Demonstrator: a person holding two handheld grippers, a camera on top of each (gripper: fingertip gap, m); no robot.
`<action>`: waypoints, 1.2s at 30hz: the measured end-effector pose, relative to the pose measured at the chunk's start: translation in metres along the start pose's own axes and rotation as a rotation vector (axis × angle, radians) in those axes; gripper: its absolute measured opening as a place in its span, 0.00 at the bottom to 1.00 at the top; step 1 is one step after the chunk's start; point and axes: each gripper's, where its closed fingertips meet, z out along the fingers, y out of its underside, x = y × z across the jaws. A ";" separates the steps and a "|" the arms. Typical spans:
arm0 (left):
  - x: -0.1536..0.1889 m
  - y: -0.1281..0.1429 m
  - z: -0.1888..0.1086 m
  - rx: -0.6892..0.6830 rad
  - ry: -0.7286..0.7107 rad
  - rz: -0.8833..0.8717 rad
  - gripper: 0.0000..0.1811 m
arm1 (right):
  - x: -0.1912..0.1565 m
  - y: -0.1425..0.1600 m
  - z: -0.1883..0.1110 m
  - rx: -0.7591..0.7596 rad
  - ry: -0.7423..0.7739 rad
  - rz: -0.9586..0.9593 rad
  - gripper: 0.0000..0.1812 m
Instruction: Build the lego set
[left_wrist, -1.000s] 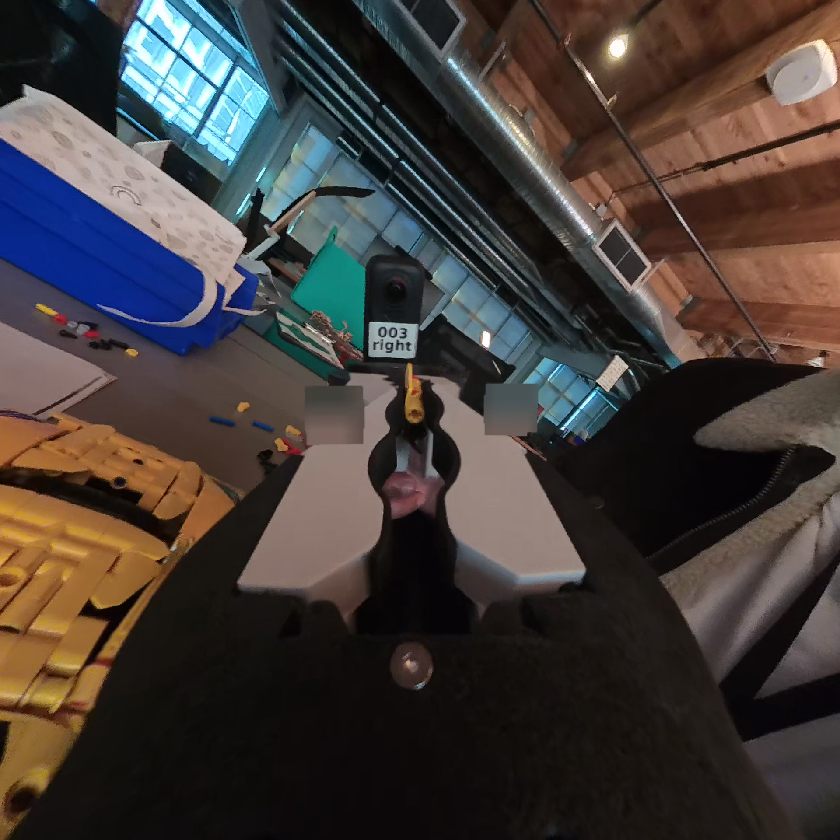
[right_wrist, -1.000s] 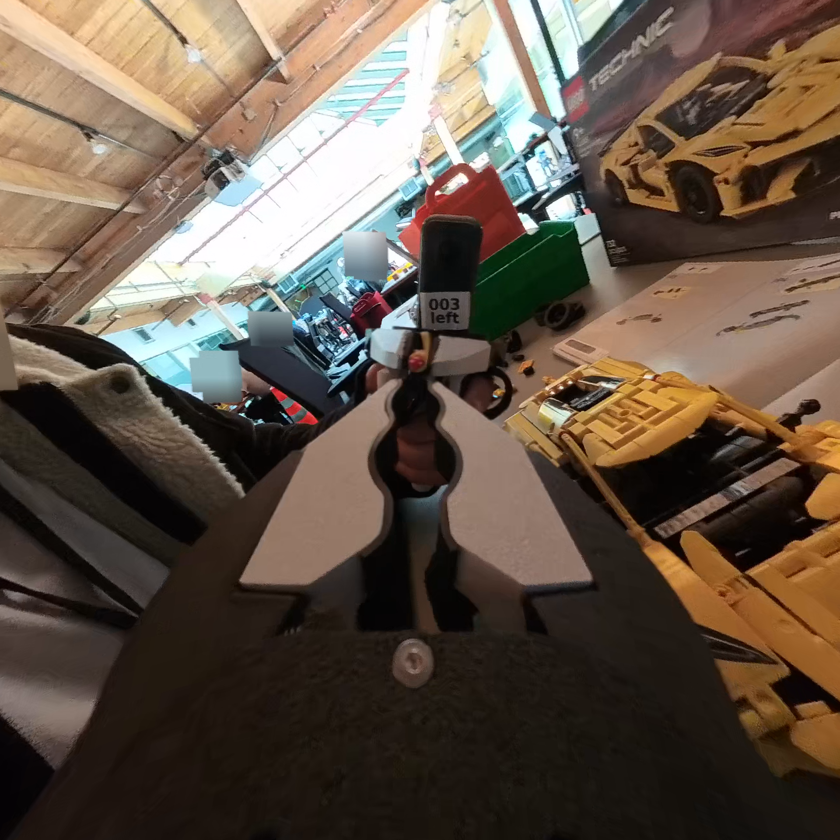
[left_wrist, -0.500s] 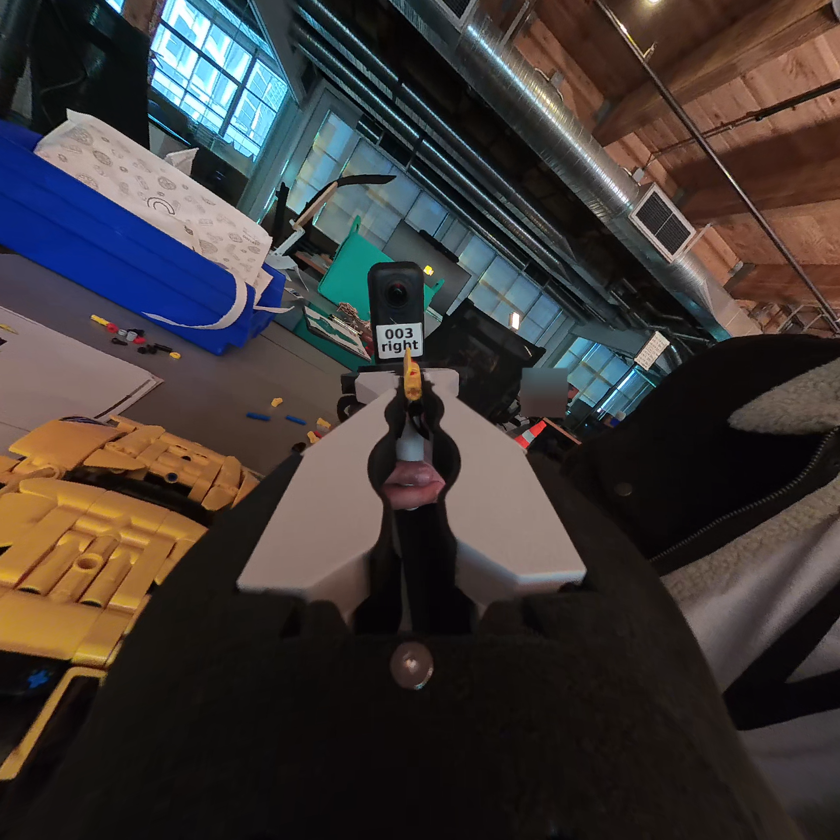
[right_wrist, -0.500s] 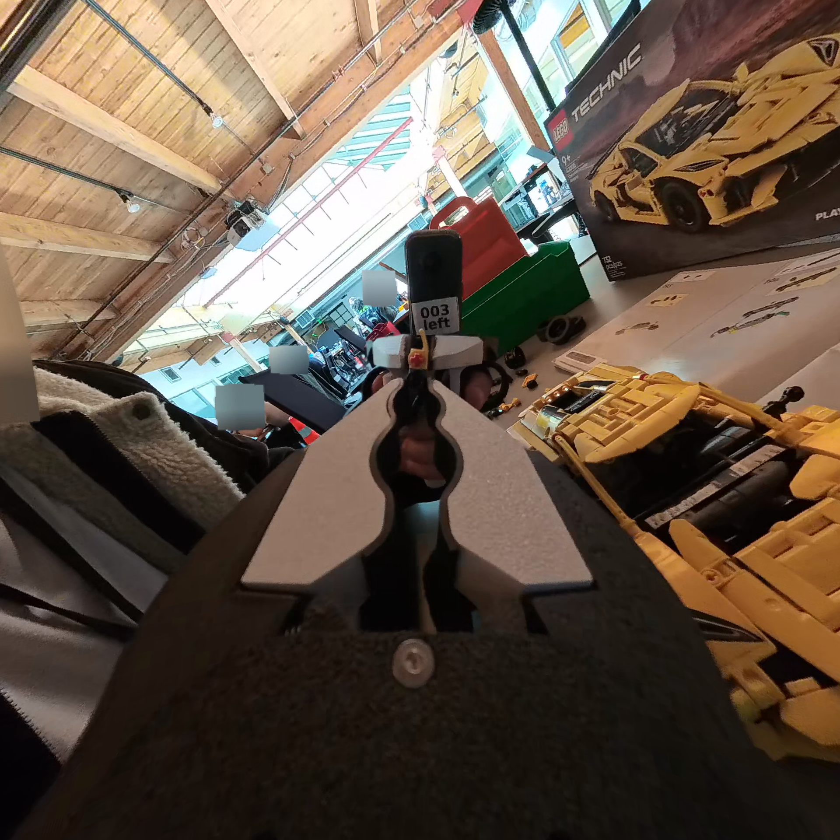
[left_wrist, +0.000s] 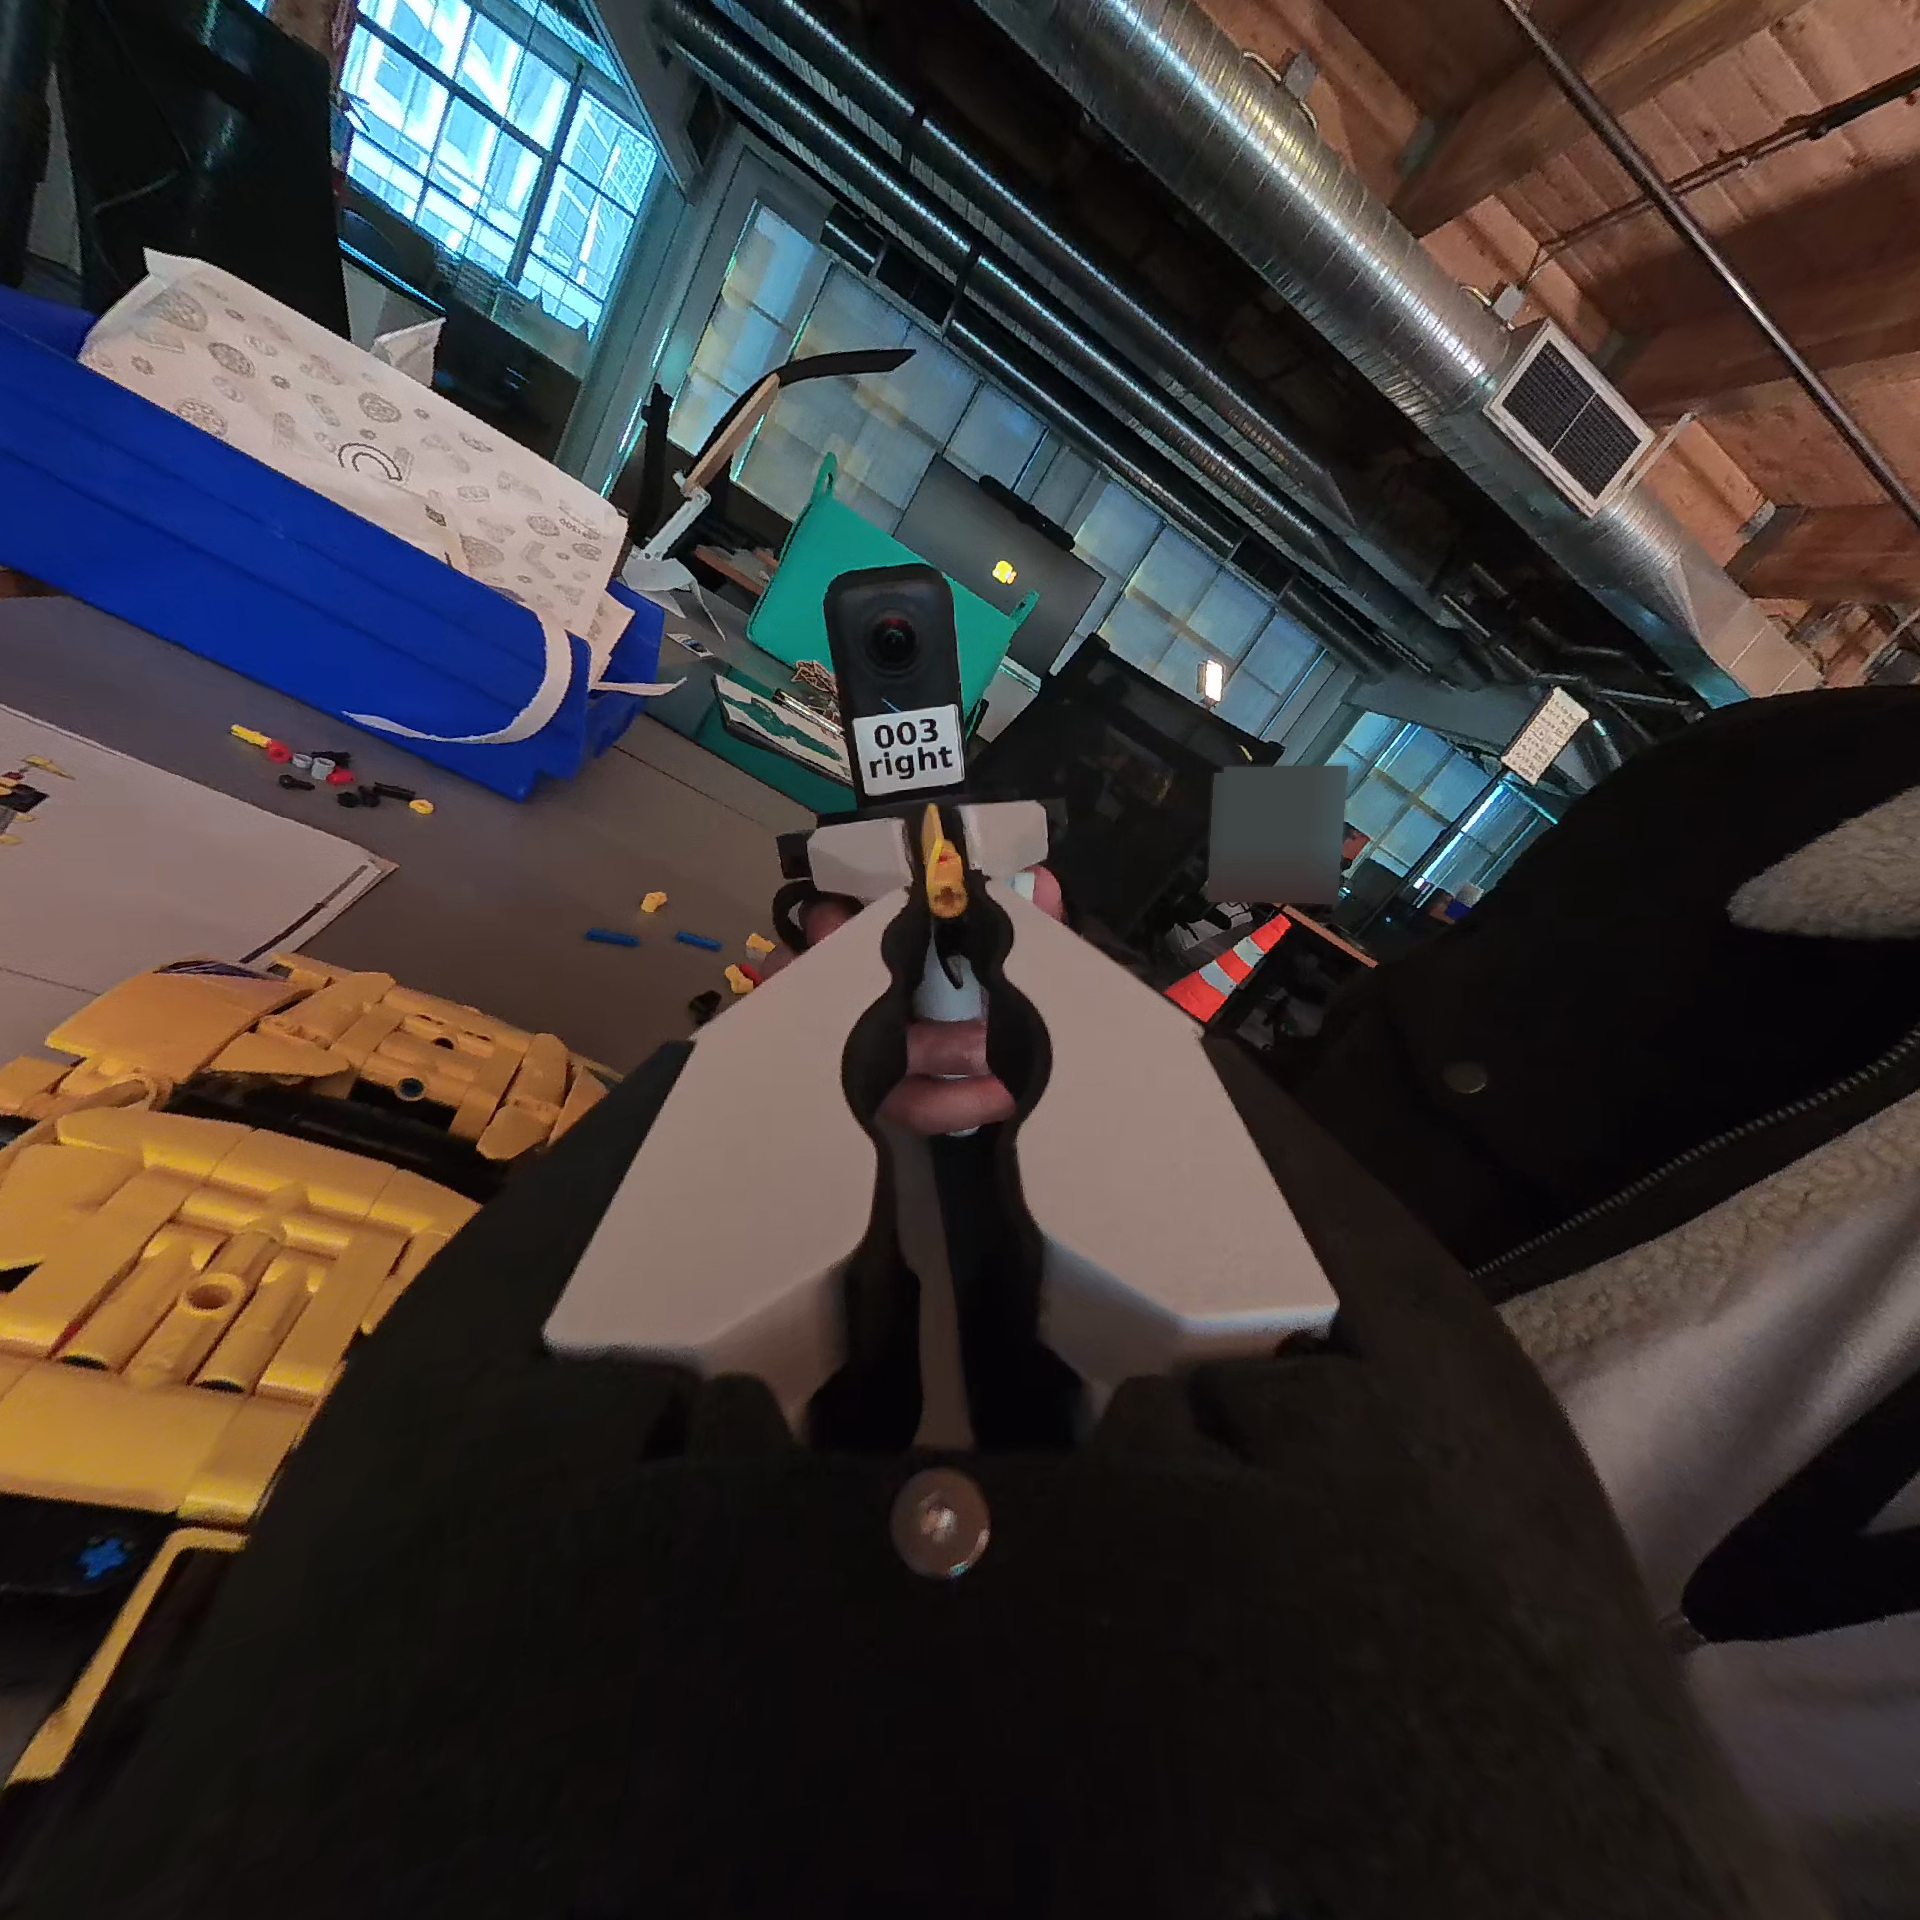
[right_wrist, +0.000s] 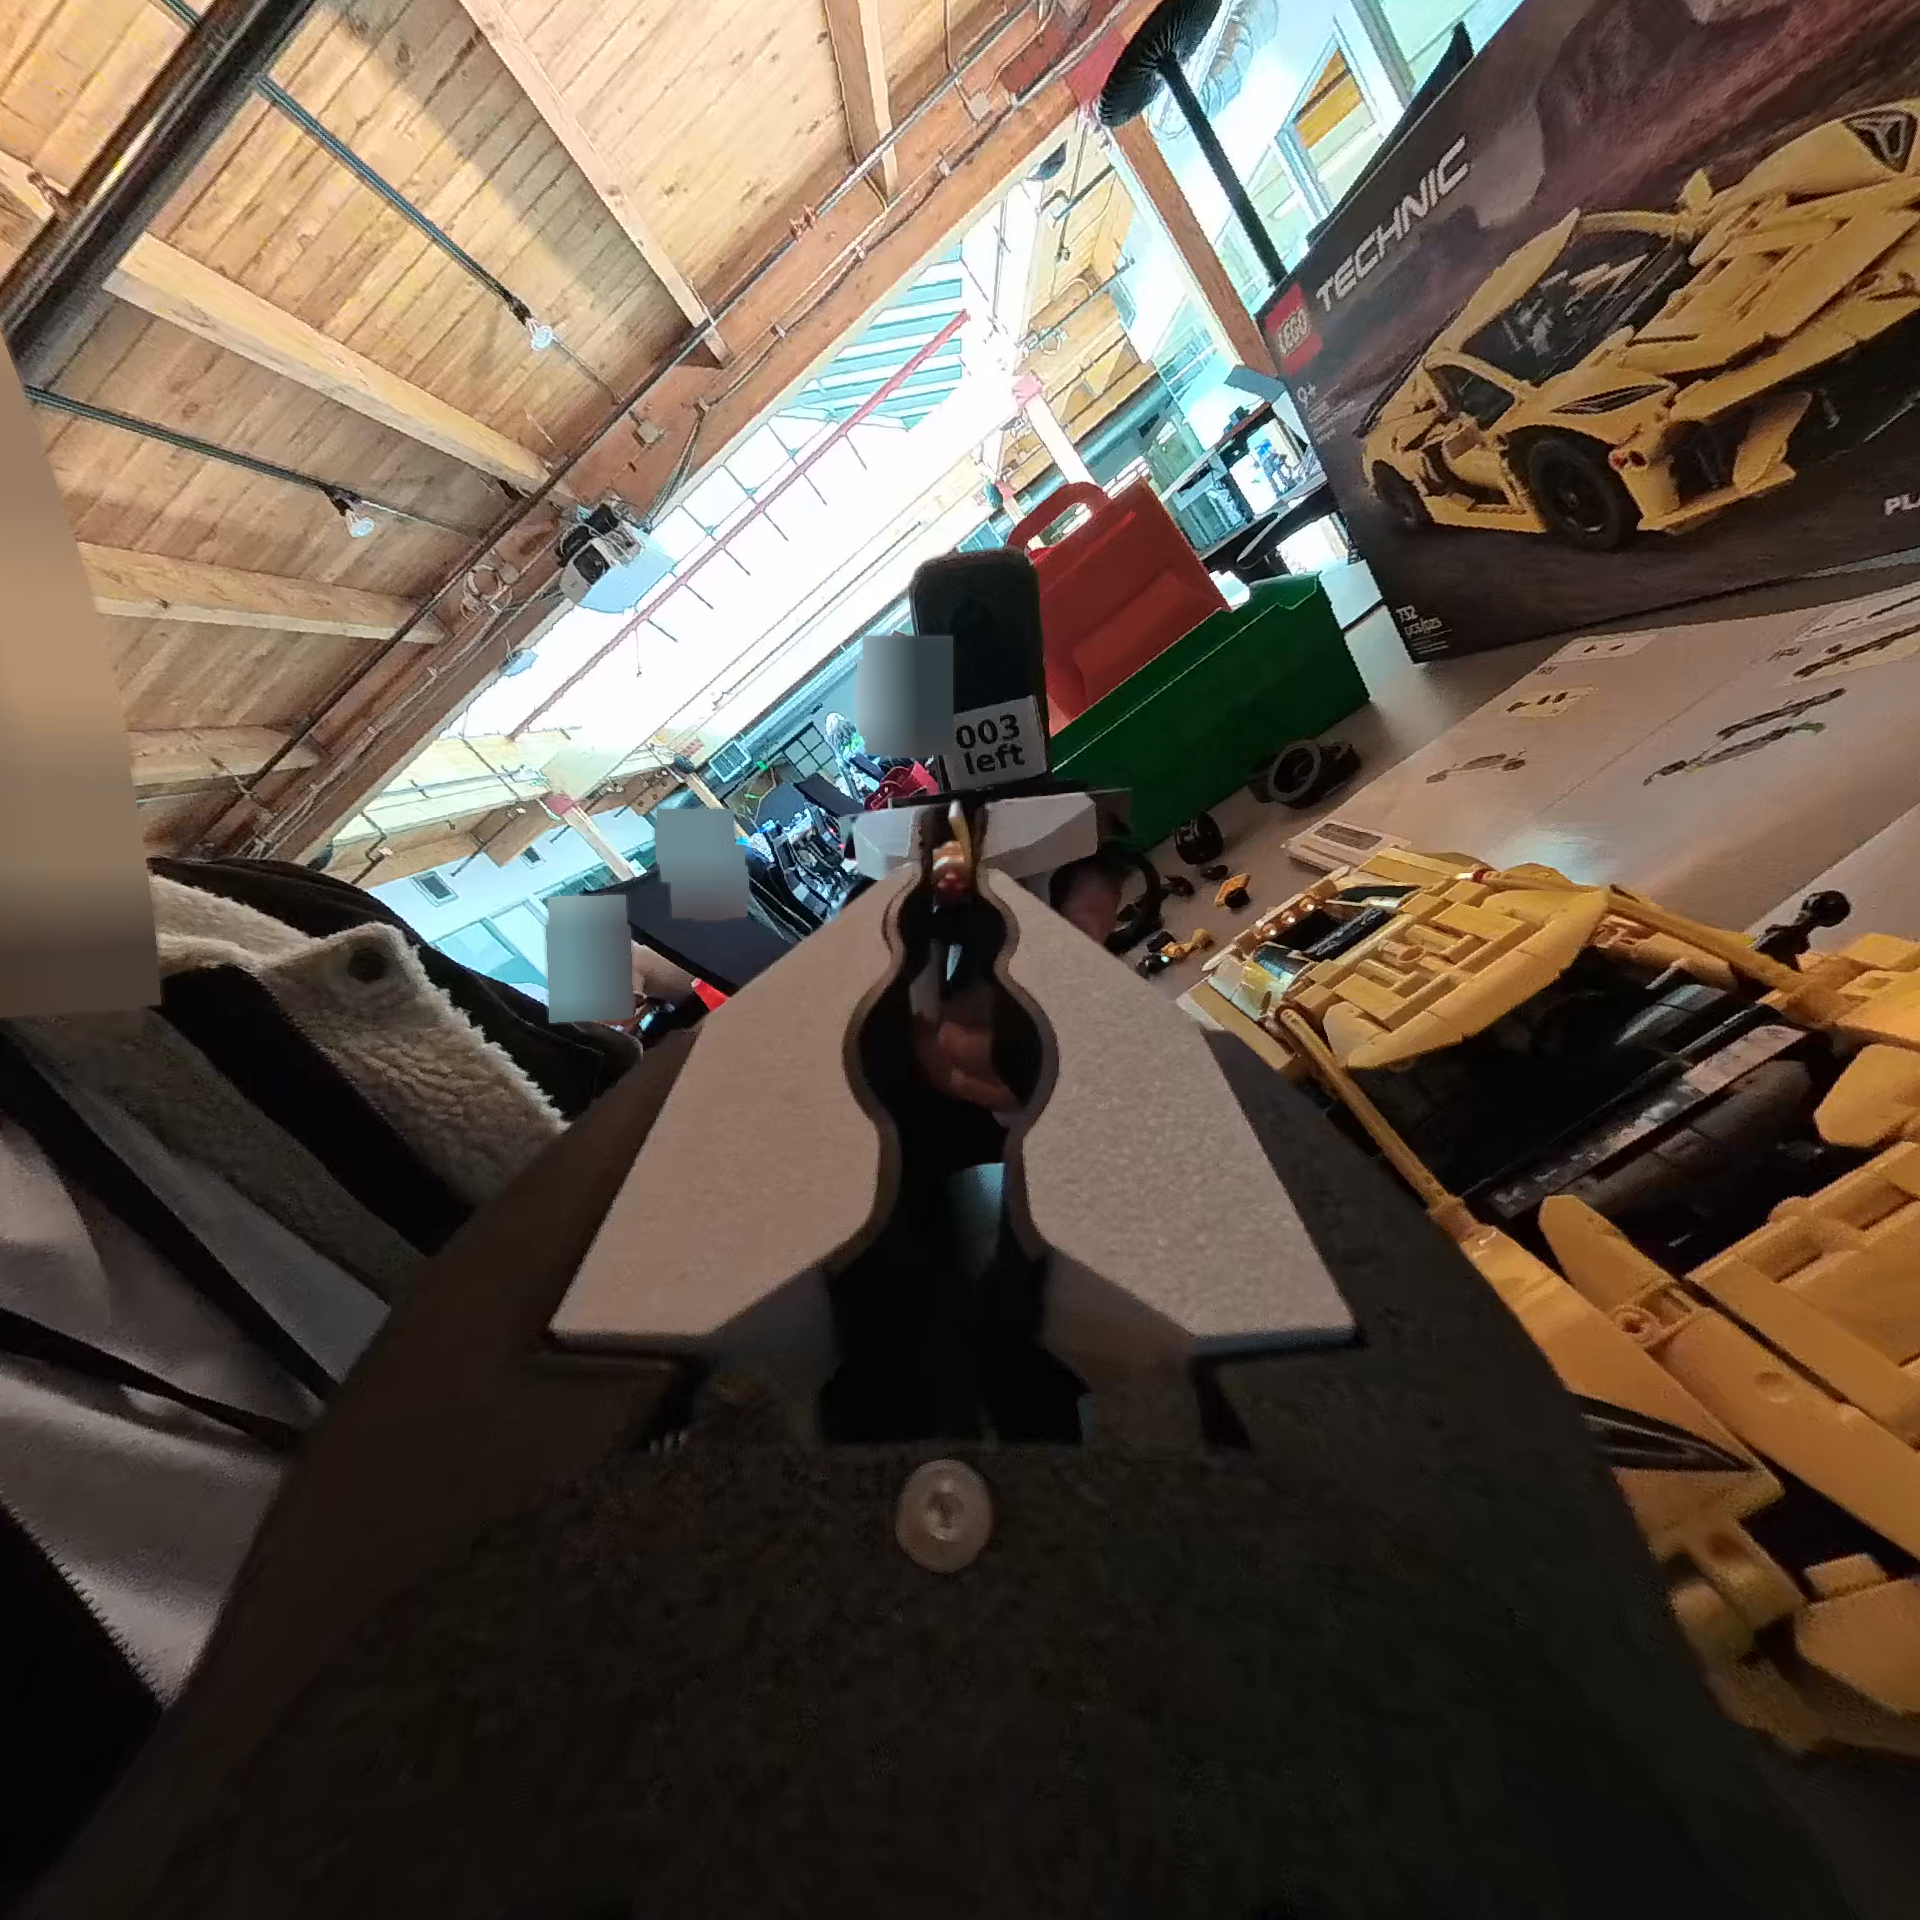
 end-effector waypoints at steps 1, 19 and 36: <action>0.001 0.000 0.001 0.001 0.007 -0.005 0.04 | 0.000 -0.003 -0.001 0.022 -0.005 0.013 0.03; 0.003 0.015 0.009 -0.084 -0.029 0.071 0.03 | -0.002 0.003 0.005 -0.003 -0.019 0.005 0.03; 0.016 0.070 0.016 -0.411 -0.025 0.316 0.10 | 0.001 -0.015 -0.045 -0.047 0.159 -0.177 0.03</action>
